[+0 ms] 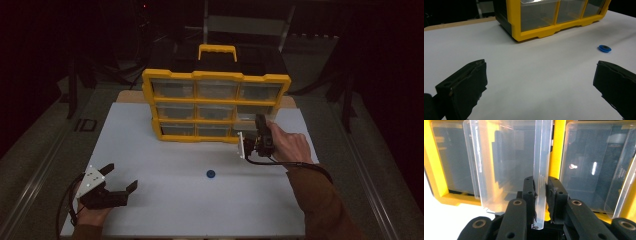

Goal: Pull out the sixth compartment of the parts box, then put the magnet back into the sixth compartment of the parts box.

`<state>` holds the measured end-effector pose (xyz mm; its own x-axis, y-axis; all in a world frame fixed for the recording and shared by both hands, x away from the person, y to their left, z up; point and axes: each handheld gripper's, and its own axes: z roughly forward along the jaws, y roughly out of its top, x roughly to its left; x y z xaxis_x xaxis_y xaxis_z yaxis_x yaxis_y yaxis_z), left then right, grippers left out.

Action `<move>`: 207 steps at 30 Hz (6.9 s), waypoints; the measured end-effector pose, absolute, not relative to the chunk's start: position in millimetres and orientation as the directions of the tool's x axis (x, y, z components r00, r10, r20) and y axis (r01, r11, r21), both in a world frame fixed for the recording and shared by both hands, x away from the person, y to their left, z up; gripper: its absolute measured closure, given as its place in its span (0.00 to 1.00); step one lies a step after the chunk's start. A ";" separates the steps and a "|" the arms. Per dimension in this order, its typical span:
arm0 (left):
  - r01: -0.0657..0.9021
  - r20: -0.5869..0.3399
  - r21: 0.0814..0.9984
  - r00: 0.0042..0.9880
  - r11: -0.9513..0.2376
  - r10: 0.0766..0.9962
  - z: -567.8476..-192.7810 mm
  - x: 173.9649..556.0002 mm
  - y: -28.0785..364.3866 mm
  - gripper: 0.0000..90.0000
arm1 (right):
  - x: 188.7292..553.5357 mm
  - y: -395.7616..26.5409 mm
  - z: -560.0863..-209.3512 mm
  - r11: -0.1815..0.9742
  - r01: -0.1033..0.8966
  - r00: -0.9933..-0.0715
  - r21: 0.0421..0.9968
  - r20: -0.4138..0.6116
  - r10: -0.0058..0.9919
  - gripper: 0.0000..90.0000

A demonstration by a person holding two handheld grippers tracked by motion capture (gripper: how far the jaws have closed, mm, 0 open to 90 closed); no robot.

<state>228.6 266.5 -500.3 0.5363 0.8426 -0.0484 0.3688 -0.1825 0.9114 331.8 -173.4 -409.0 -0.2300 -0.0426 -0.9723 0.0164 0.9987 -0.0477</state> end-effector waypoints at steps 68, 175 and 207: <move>0.371 -0.048 0.911 0.534 -0.182 0.844 -500.5 228.7 266.4 0.00 | 278.8 -183.8 -412.9 0.983 0.035 -0.283 0.183 -0.941 0.185 0.18; 0.370 -0.053 0.912 0.534 -0.177 0.844 -500.1 227.5 267.5 0.00 | 326.6 -124.6 -456.5 0.783 0.401 -0.874 0.476 -0.056 0.482 0.19; 0.373 -0.051 0.910 0.536 -0.182 0.843 -500.5 227.5 267.5 0.00 | 348.4 -106.1 -488.7 0.842 0.393 -0.903 0.369 -0.020 0.429 0.30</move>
<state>227.5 267.5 -500.5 0.5357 0.8429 -0.0511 0.3728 -0.1818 0.9099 348.4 -106.1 -488.7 -0.9029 0.4294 -0.0199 0.3925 0.8424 0.3691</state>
